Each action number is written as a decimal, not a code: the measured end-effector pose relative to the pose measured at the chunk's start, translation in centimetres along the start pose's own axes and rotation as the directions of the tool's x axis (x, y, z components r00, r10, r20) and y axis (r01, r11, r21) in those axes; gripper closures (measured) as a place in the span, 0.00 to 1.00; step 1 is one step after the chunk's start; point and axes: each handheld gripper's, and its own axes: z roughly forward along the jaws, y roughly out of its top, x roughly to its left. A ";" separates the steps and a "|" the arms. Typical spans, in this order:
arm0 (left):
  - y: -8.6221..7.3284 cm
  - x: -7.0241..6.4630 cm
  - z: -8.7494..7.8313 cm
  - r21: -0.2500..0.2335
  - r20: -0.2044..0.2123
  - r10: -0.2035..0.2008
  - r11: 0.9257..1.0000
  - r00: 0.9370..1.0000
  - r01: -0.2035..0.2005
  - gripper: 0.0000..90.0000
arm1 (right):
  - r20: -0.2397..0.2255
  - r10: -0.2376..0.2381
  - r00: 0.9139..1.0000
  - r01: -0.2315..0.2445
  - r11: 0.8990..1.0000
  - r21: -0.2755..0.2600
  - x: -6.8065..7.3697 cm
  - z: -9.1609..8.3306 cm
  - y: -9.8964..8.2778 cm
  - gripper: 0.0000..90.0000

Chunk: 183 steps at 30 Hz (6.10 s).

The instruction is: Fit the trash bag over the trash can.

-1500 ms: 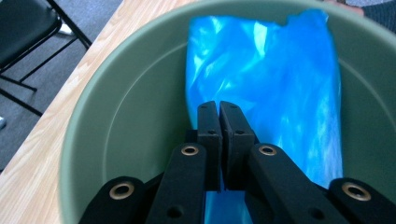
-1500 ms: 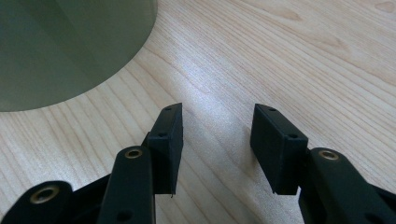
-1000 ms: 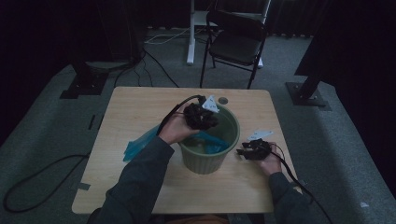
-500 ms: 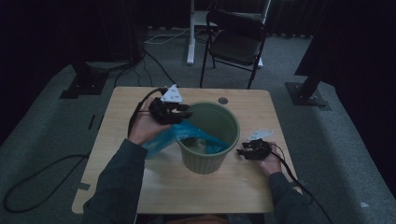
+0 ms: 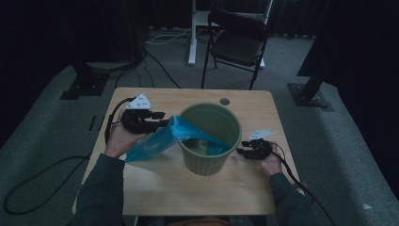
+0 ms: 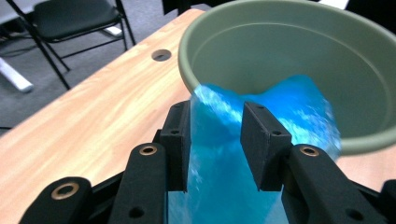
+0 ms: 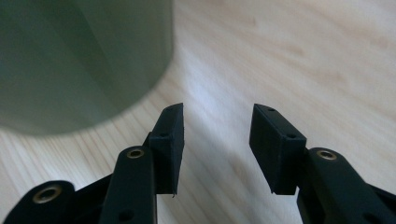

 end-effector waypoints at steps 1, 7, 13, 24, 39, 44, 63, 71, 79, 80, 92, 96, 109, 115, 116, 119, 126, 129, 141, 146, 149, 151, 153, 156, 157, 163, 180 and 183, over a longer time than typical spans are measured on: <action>-0.2 0.1 0.0 0.006 0.005 -0.006 1.000 1.000 0.006 0.70 | -0.003 0.006 1.000 -0.006 1.000 -0.013 0.1 -0.1 0.3 0.62; -0.3 0.7 1.1 0.012 0.039 -0.036 0.999 0.999 0.035 0.71 | -0.009 -0.022 1.000 0.022 0.999 -0.050 1.4 -0.5 2.6 0.69; -0.3 0.8 2.8 0.027 0.075 -0.050 0.998 0.996 0.048 0.74 | -0.003 0.016 1.000 -0.016 0.997 -0.072 1.0 -0.2 3.6 0.69; -0.3 0.3 3.1 0.026 0.093 -0.032 0.999 0.995 0.030 0.77 | -0.072 0.015 0.997 -0.021 0.996 -0.085 1.5 -1.5 3.3 0.73; -0.7 0.5 2.1 0.031 0.089 -0.023 0.999 0.996 0.020 0.77 | -0.160 -0.082 0.984 0.075 0.996 -0.052 3.6 -2.6 2.8 0.74; -0.4 0.5 1.6 -0.005 0.086 -0.031 0.999 0.996 0.032 0.73 | -0.166 -0.095 0.982 0.087 0.995 -0.056 3.8 -2.7 2.9 0.69; 1.3 -0.8 3.5 0.026 0.042 0.019 0.999 0.999 -0.021 0.89 | -0.150 -0.080 0.985 0.067 0.994 -0.089 3.3 -3.5 3.0 0.68; 3.3 -2.6 4.7 0.028 0.034 0.087 0.996 0.996 -0.088 0.99 | -0.147 -0.078 0.986 0.065 0.994 -0.090 3.3 -3.5 2.9 0.69; 5.5 -5.4 7.0 0.047 0.084 0.176 0.983 0.981 -0.180 0.99 | -0.146 -0.073 0.987 0.060 0.994 -0.091 3.2 -3.5 2.8 0.69; 5.7 -5.8 7.4 0.053 0.093 0.185 0.980 0.978 -0.190 0.99 | -0.146 -0.073 0.987 0.060 0.994 -0.091 3.2 -3.5 2.8 0.69; 5.6 -5.3 6.5 0.047 0.082 0.166 0.984 0.983 -0.170 0.74 | -0.137 -0.068 0.988 0.054 0.993 -0.101 2.9 -3.9 2.7 0.69; 5.5 -4.3 4.8 0.005 0.060 0.131 0.991 0.990 -0.131 0.72 | -0.136 -0.068 0.988 0.055 0.994 -0.099 3.0 -3.8 2.7 0.68; 2.3 -0.6 0.2 -0.057 -0.012 -0.006 0.998 1.000 0.005 0.66 | -0.133 -0.064 0.989 0.051 0.994 -0.098 2.9 -3.9 2.7 0.67; 1.2 -0.1 1.6 -0.053 0.063 -0.058 0.997 0.996 0.061 0.61 | -0.118 -0.075 0.990 0.064 0.994 -0.092 2.9 -4.2 3.0 0.64; 1.1 -0.2 1.9 -0.043 0.069 -0.058 0.997 0.996 0.061 0.61 | -0.119 -0.073 0.990 0.062 0.994 -0.090 2.8 -4.3 3.0 0.63; 1.1 -0.6 2.8 -0.010 0.074 -0.053 0.998 0.996 0.054 0.63 | -0.117 -0.068 0.991 0.057 0.994 -0.093 2.5 -4.9 3.2 0.62; 2.2 -2.0 4.0 0.030 0.038 0.013 0.999 0.999 -0.015 0.90 | -0.085 -0.069 0.994 0.058 0.992 -0.116 1.5 -7.4 3.9 0.65; 2.9 -2.8 4.5 0.042 0.031 0.053 0.998 0.998 -0.055 0.98 | -0.061 -0.071 0.996 0.062 0.989 -0.137 1.1 -9.1 4.9 0.66; 3.1 -2.1 4.0 0.037 -0.088 0.004 0.999 0.996 0.000 0.68 | -0.019 -0.129 0.992 0.123 0.974 -0.193 1.7 -12.5 8.4 0.60; 2.4 -1.5 4.6 0.063 -0.080 -0.049 0.997 0.996 0.055 0.57 | -0.015 -0.140 0.990 0.135 0.972 -0.191 1.9 -12.4 9.0 0.58; 2.2 -1.3 5.0 0.071 -0.062 -0.079 0.994 0.995 0.083 0.64 | -0.016 -0.143 0.990 0.138 0.972 -0.190 2.0 -12.5 9.3 0.58; 2.3 -1.3 5.3 0.084 -0.096 -0.079 0.993 0.992 0.087 0.72 | -0.016 -0.147 0.989 0.141 0.971 -0.192 2.0 -12.6 9.5 0.58; 2.5 -1.5 5.1 0.082 -0.110 -0.064 0.994 0.992 0.074 0.79 | -0.015 -0.150 0.989 0.144 0.970 -0.196 2.1 -12.6 9.8 0.58; 2.8 -1.7 4.6 0.044 -0.081 -0.066 0.997 0.995 0.070 0.90 | -0.016 -0.157 0.988 0.150 0.968 -0.203 2.2 -12.7 10.1 0.58; 3.0 -1.8 4.5 0.041 -0.079 -0.058 0.997 0.995 0.061 0.93 | -0.014 -0.161 0.987 0.154 0.967 -0.204 2.2 -12.7 10.3 0.58; 3.9 -2.9 5.1 0.048 -0.050 -0.014 0.999 0.999 0.016 0.99 | -0.024 -0.185 0.983 0.175 0.960 -0.217 2.9 -12.7 11.5 0.59; 6.5 -6.5 7.7 0.040 -0.007 0.080 0.996 0.997 -0.080 1.00 | -0.152 -0.259 0.954 0.224 0.950 -0.217 6.5 -10.0 15.8 0.58; 6.8 -6.6 7.6 0.023 -0.005 0.078 0.997 0.997 -0.078 1.00 | -0.197 -0.226 0.954 0.185 0.961 -0.206 6.6 -9.3 16.2 0.54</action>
